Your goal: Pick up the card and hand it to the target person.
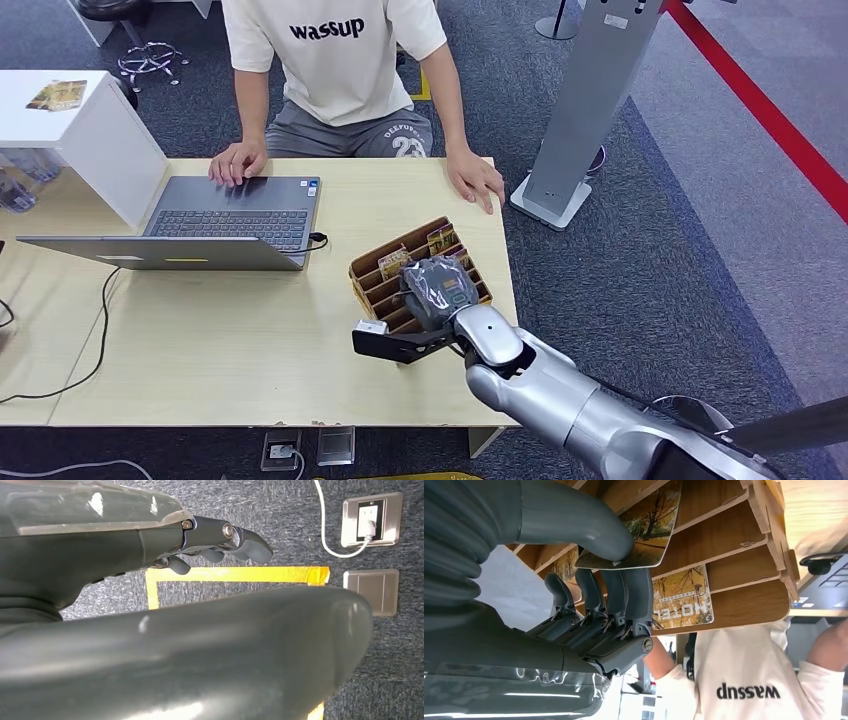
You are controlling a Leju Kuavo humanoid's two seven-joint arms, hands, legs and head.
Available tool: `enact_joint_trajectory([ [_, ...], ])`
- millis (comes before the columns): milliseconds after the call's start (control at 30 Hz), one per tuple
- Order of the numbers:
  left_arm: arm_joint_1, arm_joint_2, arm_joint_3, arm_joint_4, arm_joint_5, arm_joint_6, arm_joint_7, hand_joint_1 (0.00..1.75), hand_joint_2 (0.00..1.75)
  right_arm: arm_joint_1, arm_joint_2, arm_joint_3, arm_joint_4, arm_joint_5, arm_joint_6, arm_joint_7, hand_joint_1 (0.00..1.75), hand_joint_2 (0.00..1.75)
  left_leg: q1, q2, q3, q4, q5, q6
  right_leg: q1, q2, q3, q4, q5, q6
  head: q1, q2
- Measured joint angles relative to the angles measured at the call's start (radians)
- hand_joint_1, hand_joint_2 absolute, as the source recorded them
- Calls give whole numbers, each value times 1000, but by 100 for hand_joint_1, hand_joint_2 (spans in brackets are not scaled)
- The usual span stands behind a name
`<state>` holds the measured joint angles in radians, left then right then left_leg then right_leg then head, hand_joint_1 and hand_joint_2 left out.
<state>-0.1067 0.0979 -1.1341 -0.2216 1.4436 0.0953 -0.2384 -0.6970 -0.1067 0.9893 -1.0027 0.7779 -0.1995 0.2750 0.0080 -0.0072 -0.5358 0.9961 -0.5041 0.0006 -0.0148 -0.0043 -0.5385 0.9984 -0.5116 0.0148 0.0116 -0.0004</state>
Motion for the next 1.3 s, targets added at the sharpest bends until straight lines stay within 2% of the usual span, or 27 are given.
enact_joint_trajectory([
  [200,4,4,0,0,12,0,0,0,0,-34,-29,-7,-72,-60,57,48,140,175,0,0,0,0,0,0,0,0,0,0,0,0,0,0],
  [533,9,7,0,2,28,0,0,0,0,-91,-122,-63,-309,-74,104,164,140,175,0,0,0,0,0,0,0,0,0,0,0,0,0,0],
  [800,9,9,0,4,30,-3,0,0,0,-104,-165,-93,-473,-79,102,176,140,175,0,0,0,0,0,0,0,0,0,0,0,0,0,0],
  [900,9,9,0,4,25,-7,0,0,0,-101,-165,-93,-485,-57,69,141,140,175,0,0,0,0,0,0,0,0,0,0,0,0,0,0],
  [1033,8,9,0,4,16,-11,0,0,0,-94,-161,-93,-468,-20,-25,79,140,175,0,0,-1,0,0,0,0,0,0,0,0,0,0,0],
  [1300,3,8,0,4,8,-11,3,0,0,-88,-138,-106,-318,24,-235,-49,140,175,0,0,-1,0,0,0,0,0,0,0,0,0,0,0],
])
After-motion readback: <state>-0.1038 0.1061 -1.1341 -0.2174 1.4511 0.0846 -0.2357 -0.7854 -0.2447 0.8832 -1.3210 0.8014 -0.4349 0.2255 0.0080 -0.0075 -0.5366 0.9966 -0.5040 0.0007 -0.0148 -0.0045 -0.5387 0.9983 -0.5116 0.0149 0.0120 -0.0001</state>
